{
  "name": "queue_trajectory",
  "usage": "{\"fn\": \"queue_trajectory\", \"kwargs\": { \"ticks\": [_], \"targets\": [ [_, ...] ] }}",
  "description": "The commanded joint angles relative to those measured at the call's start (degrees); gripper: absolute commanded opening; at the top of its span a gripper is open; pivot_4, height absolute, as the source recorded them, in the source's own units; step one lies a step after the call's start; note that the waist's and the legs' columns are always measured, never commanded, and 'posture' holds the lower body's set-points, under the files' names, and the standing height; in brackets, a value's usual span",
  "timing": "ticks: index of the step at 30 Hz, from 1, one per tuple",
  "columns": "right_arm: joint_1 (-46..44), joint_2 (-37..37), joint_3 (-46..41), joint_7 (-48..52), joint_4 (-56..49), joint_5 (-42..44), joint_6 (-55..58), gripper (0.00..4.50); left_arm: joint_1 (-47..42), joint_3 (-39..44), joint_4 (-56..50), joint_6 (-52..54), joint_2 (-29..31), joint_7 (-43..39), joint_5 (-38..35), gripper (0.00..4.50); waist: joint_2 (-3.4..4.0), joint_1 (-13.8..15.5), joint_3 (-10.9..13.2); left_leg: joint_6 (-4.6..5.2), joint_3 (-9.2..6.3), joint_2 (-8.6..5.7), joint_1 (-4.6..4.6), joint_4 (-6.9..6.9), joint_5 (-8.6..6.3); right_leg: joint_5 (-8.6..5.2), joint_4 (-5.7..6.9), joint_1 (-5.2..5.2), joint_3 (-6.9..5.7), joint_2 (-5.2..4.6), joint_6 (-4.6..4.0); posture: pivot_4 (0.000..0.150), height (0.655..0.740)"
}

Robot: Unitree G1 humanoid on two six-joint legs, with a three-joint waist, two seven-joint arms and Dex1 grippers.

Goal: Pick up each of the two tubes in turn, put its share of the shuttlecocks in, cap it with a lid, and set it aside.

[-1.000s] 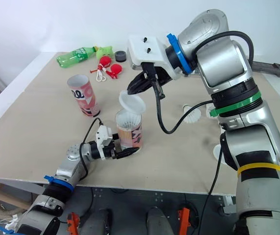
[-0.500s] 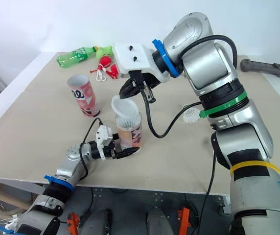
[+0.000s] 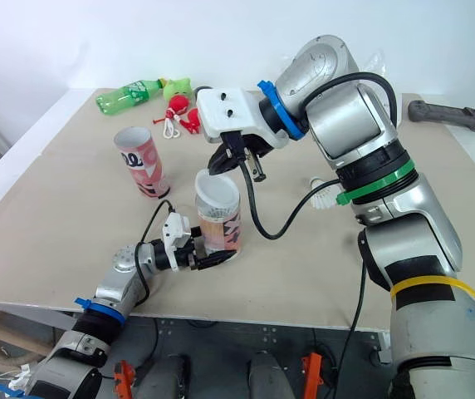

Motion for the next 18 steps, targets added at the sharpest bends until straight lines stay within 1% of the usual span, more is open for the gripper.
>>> {"fn": "queue_trajectory", "kwargs": {
  "ticks": [1,10,18],
  "targets": [
    [-0.6,-0.9,0.0,2.3,-0.8,0.2,-0.8,0.06,1.6,-1.4,2.6,1.2,0.3,0.7,2.1,3.09,0.0,0.0,0.0,0.0,0.0,0.0,0.0,0.0,0.0,0.0,0.0,0.0,0.0,0.0,0.0,0.15,0.74],
    [-0.2,-1.0,0.3,2.3,-1.2,0.4,-0.7,0.06,1.6,-1.4,2.7,1.2,0.3,0.6,2.1,3.09,0.0,0.0,0.0,0.0,0.0,0.0,0.0,0.0,0.0,-0.08,0.0,0.0,0.0,0.0,-0.15,0.15,0.74],
    [0.7,-1.2,0.7,2.3,-2.2,-0.3,-1.4,0.06,1.6,-1.5,2.5,1.2,0.2,0.6,2.1,3.09,0.0,0.0,0.0,0.0,0.0,0.0,0.0,0.0,0.0,-0.02,0.0,0.0,0.0,0.0,-0.03,0.15,0.74]
  ]
}}
